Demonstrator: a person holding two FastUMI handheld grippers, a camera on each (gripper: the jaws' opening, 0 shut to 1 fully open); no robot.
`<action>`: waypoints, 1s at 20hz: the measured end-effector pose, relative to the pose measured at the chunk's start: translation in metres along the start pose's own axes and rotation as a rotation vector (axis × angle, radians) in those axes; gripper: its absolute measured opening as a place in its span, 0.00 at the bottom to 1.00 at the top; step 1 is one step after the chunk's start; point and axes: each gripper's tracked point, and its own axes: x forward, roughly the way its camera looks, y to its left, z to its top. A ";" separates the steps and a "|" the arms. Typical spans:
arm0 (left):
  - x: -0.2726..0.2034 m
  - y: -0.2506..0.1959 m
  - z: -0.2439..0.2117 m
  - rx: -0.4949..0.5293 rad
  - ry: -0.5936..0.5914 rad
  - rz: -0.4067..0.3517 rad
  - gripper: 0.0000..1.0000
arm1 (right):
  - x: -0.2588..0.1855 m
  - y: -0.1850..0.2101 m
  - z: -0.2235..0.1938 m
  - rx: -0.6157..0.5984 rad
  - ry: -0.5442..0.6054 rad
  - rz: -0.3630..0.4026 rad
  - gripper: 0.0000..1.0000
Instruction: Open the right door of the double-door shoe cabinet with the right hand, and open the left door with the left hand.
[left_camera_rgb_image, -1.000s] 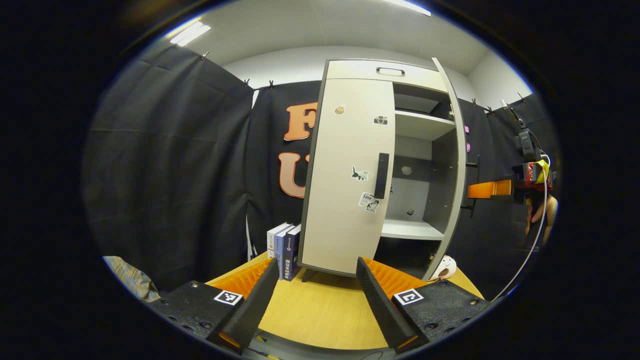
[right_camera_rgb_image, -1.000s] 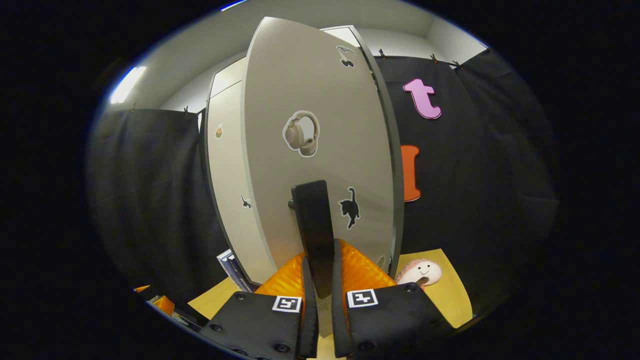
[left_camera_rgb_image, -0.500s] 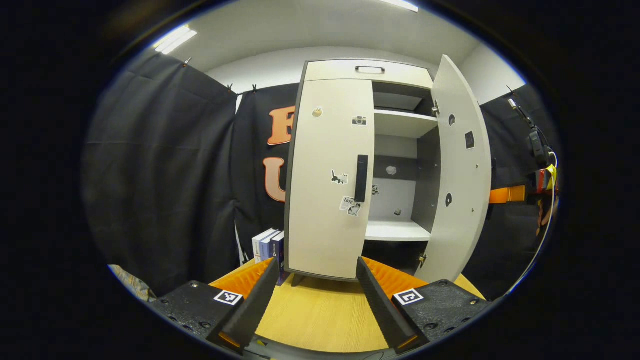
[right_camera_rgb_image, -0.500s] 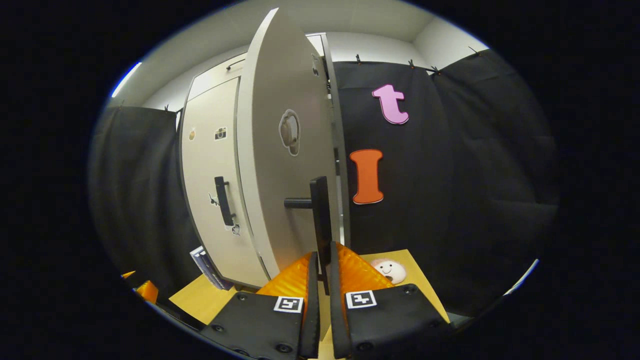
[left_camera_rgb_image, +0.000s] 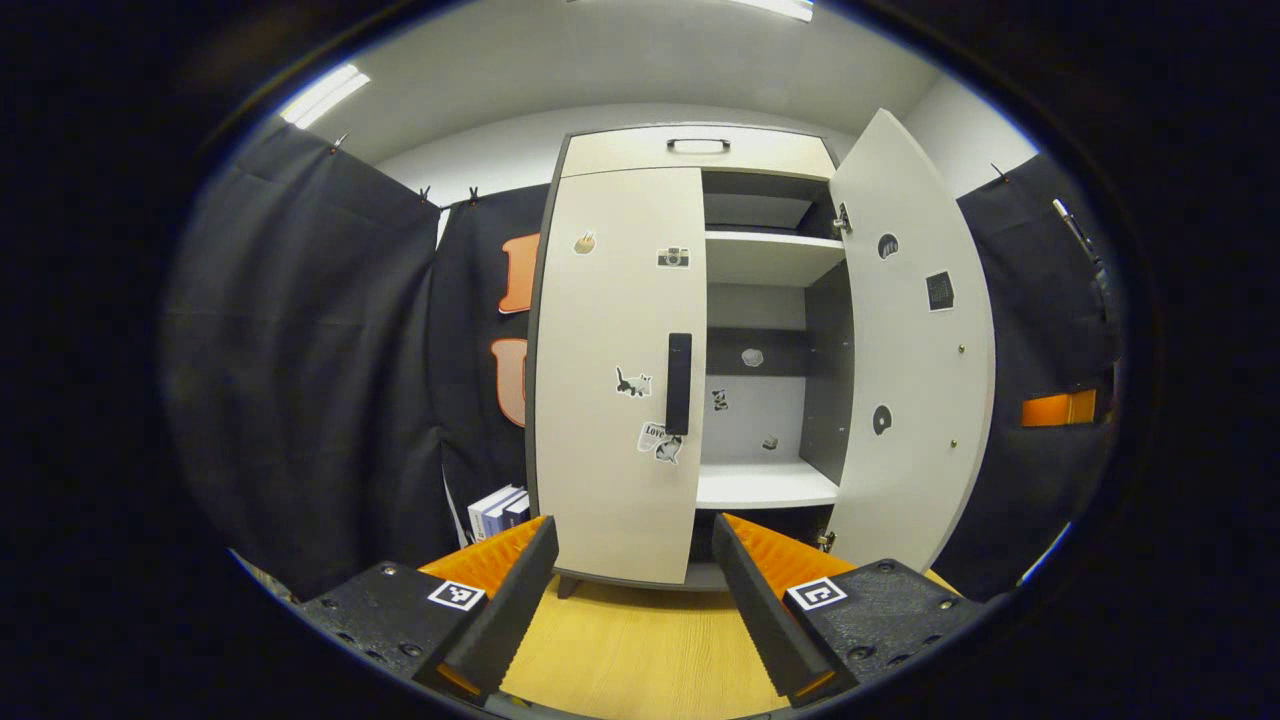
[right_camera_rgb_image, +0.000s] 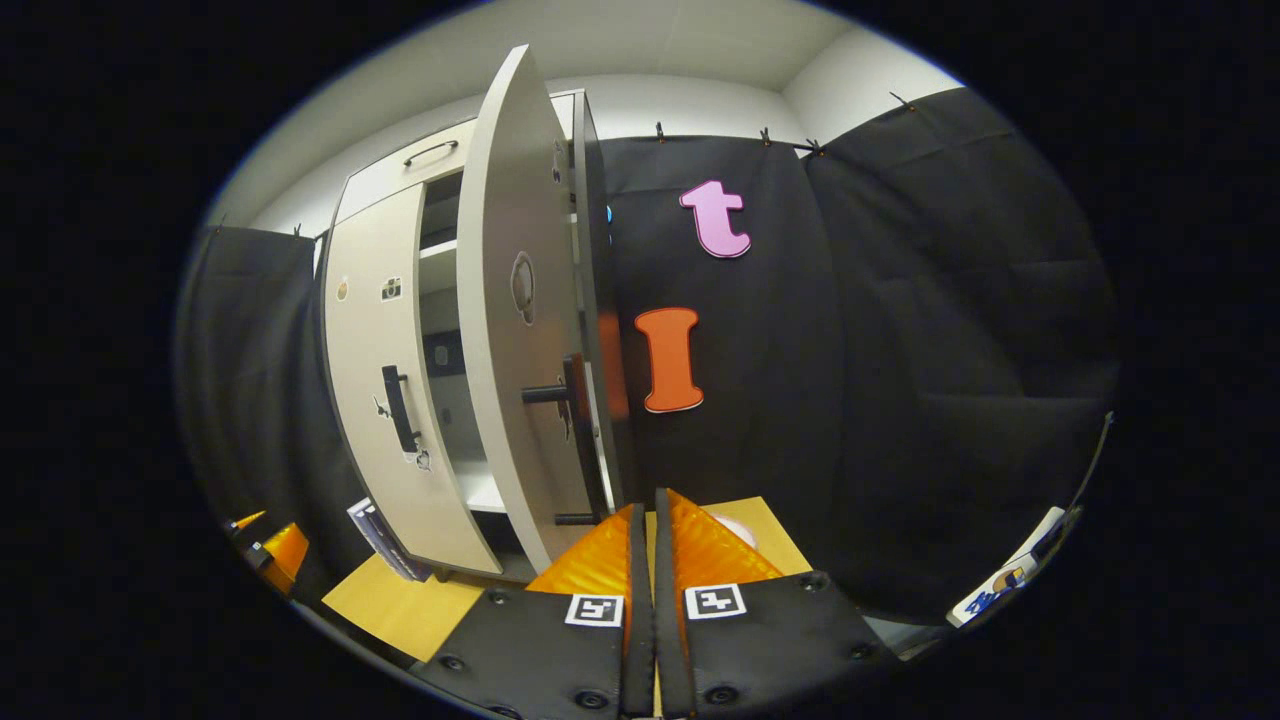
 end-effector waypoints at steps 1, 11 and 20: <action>0.008 -0.003 0.004 0.007 -0.010 -0.001 0.95 | -0.002 -0.002 -0.001 0.005 0.002 -0.010 0.10; 0.116 -0.026 0.022 -0.012 -0.030 -0.038 0.95 | -0.014 -0.021 0.001 0.035 -0.026 -0.057 0.47; 0.212 -0.029 0.042 0.087 -0.073 -0.002 0.95 | -0.019 -0.043 0.009 0.056 -0.071 -0.090 0.89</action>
